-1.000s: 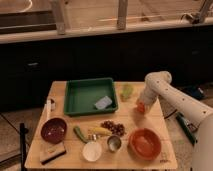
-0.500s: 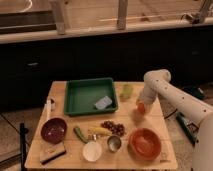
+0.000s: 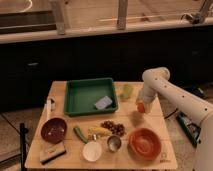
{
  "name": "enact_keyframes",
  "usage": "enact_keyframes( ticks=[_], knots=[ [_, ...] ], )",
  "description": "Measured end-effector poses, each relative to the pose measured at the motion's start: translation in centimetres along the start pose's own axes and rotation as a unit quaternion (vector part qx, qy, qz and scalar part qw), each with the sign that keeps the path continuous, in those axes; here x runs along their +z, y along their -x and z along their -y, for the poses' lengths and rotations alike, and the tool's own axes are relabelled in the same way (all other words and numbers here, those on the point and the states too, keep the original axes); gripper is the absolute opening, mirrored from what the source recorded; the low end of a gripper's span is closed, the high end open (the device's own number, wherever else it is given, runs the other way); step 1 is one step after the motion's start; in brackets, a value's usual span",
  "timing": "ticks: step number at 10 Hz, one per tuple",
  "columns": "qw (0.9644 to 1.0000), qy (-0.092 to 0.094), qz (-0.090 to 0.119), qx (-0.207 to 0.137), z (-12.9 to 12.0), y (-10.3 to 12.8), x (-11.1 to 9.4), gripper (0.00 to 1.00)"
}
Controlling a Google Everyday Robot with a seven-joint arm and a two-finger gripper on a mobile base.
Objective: Place apple in paper cup
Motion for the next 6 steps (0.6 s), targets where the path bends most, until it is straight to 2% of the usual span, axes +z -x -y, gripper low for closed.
enact_keyframes(
  ticks=[2, 6],
  knots=[
    [1.0000, 0.005, -0.005, -0.004, -0.1, 0.6, -0.8, 0.07],
    [0.9996, 0.015, -0.014, -0.018, 0.3, 2.4, -2.3, 0.07]
  ],
)
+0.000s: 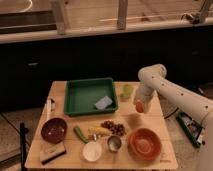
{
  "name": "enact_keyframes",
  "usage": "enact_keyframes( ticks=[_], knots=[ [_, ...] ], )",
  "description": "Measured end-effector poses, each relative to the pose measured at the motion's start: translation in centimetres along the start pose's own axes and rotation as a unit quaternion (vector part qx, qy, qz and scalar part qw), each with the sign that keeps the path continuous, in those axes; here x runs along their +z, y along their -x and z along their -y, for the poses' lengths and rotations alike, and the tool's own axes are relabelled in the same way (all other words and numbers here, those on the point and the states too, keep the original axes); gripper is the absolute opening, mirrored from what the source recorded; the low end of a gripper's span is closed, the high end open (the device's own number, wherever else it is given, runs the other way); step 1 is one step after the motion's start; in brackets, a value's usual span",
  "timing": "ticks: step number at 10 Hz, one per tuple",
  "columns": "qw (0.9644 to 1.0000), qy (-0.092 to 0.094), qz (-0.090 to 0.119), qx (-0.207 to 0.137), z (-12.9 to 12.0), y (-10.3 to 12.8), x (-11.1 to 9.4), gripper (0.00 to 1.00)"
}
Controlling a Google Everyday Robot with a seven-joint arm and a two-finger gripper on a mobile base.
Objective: Place apple in paper cup
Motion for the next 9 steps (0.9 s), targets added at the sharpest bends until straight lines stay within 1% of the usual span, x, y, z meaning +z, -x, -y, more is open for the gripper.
enact_keyframes(
  ticks=[3, 4, 5, 9],
  knots=[
    [0.9999, 0.007, -0.008, -0.012, 0.3, 1.6, -1.2, 0.07],
    [0.9996, 0.010, -0.013, -0.022, 1.1, 3.1, -2.0, 0.07],
    [0.9993, 0.014, -0.018, -0.031, 1.3, 3.9, -2.5, 0.07],
    [0.9985, 0.020, -0.028, -0.044, 1.2, 5.5, -3.6, 0.07]
  ],
)
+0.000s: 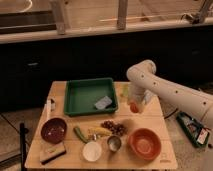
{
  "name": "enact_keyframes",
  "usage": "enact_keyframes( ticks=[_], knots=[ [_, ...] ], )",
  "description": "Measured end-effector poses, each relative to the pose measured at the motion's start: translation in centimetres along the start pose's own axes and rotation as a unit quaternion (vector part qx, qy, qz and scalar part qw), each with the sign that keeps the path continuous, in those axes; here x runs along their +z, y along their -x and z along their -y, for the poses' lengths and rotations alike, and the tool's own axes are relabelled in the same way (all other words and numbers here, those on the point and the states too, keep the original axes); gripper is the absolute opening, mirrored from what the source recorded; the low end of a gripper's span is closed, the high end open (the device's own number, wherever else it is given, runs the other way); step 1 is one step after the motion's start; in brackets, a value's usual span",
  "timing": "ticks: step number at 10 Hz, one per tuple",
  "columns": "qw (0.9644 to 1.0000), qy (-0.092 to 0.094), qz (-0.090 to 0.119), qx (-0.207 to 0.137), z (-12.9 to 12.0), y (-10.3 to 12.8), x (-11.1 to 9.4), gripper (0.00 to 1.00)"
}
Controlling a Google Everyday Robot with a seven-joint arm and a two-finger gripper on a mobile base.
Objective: Place apple in paper cup
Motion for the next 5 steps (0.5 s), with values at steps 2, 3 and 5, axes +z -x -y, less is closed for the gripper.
enact_keyframes(
  ticks=[2, 3, 5],
  knots=[
    [0.9999, 0.006, -0.006, -0.012, 0.5, 1.3, -0.5, 0.07],
    [0.9996, 0.011, -0.008, -0.023, 1.2, 2.6, -0.9, 0.07],
    [0.9988, 0.022, -0.015, -0.041, 1.3, 4.0, -1.6, 0.01]
  ],
)
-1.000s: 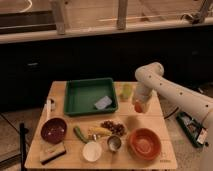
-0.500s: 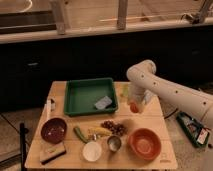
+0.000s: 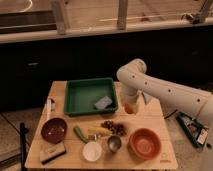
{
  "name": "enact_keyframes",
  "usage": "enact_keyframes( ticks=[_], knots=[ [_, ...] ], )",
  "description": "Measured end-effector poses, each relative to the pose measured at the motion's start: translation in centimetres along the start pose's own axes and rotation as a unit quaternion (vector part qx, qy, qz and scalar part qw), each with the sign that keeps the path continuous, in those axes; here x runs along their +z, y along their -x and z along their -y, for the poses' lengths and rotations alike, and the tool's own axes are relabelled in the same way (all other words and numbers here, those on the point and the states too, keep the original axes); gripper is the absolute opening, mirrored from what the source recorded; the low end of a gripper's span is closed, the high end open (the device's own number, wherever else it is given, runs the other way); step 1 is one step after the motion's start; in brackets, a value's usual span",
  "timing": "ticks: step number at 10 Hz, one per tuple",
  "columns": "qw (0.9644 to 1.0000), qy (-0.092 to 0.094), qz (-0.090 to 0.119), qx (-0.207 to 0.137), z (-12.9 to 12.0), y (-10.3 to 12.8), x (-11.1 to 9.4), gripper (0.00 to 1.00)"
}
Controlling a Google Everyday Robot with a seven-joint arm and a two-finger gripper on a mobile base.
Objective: Place apple in paper cup
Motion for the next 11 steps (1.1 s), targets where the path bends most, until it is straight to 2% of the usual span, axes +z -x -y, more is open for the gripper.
enact_keyframes(
  ticks=[5, 7, 11],
  knots=[
    [0.9984, 0.018, -0.020, -0.050, 2.4, 4.2, -1.7, 0.01],
    [0.9969, 0.024, -0.027, -0.070, 2.5, 5.5, -2.2, 0.01],
    [0.9923, 0.037, -0.042, -0.111, 5.0, 9.4, -3.5, 0.01]
  ],
)
